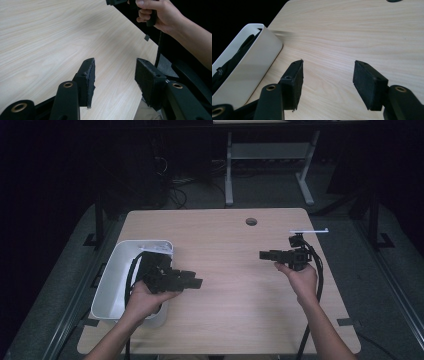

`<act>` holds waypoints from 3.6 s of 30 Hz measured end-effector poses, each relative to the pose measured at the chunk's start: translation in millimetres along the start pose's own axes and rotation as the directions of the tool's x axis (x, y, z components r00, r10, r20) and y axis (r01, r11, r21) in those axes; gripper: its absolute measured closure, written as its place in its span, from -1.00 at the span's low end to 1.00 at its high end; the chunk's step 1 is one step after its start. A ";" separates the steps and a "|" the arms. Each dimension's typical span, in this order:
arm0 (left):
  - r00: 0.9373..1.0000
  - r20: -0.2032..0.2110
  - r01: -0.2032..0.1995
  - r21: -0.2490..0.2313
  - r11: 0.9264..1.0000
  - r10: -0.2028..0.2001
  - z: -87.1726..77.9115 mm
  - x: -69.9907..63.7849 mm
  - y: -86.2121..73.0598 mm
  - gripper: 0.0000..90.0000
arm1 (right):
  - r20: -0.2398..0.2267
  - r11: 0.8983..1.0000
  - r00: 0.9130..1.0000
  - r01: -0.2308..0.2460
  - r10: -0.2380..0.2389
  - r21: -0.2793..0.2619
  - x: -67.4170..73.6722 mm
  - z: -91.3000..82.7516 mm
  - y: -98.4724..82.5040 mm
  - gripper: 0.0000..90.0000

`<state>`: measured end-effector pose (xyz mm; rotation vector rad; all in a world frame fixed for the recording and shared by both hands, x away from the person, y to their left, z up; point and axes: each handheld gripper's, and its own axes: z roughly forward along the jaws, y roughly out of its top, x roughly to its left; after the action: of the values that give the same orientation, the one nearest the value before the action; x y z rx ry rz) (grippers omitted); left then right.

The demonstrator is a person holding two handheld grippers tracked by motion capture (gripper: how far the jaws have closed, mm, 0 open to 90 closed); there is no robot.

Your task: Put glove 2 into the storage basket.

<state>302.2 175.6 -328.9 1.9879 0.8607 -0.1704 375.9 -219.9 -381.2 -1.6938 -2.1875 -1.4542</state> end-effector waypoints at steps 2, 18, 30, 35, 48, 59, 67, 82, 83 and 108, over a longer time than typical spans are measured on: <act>1.000 0.003 -0.004 0.006 1.000 0.004 1.8 -0.1 0.4 0.11 | 0.003 1.000 1.000 -0.003 0.003 0.003 -3.4 -2.7 -2.8 -0.09; 1.000 0.029 0.005 0.018 1.000 -0.005 19.7 -5.0 -0.8 0.05 | 0.013 0.999 0.999 -0.044 0.044 -0.023 -23.8 -18.7 -19.8 -0.10; 0.999 0.035 -0.002 0.020 1.000 0.001 28.2 -7.4 -2.5 0.01 | 0.003 0.998 0.999 -0.054 0.054 -0.022 -28.8 -23.1 -28.8 -0.11; 0.999 0.043 0.006 0.025 1.000 -0.007 35.0 -8.4 -5.8 -0.04 | -0.001 0.999 0.999 -0.049 0.049 -0.024 -30.4 -24.1 -32.5 -0.13; 0.999 0.051 0.009 0.035 0.999 -0.010 50.7 -11.9 -12.3 -0.15 | 0.008 0.998 0.999 -0.053 0.054 -0.026 -39.0 -32.9 -43.6 -0.19; 0.998 0.054 0.009 0.036 0.999 -0.011 60.3 -13.1 -20.3 -0.25 | 0.011 0.996 0.997 -0.077 0.078 -0.046 -51.0 -41.5 -57.6 -0.20; 0.998 0.066 0.004 0.039 0.999 -0.006 67.7 -14.6 -27.9 -0.29 | 0.019 0.995 0.996 -0.090 0.090 -0.040 -56.1 -44.4 -64.7 -0.21; 0.996 0.084 0.006 0.038 0.999 -0.009 84.0 -12.8 -42.3 -0.33 | 0.025 0.995 0.995 -0.093 0.094 -0.038 -61.6 -47.2 -74.8 -0.25; 0.996 0.084 0.010 0.039 0.999 -0.013 85.2 -13.6 -43.3 -0.33 | 0.025 0.995 0.996 -0.088 0.089 -0.041 -62.2 -46.9 -75.6 -0.26; 0.996 0.088 -0.032 0.050 0.998 0.027 103.4 -19.1 -56.9 -0.35 | 0.027 0.994 0.995 -0.096 0.097 -0.043 -68.7 -53.7 -92.9 -0.30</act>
<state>274.2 101.2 -418.3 2.0240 0.7779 -0.2626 306.6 -305.1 -445.9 -1.8175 -2.0712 -1.4710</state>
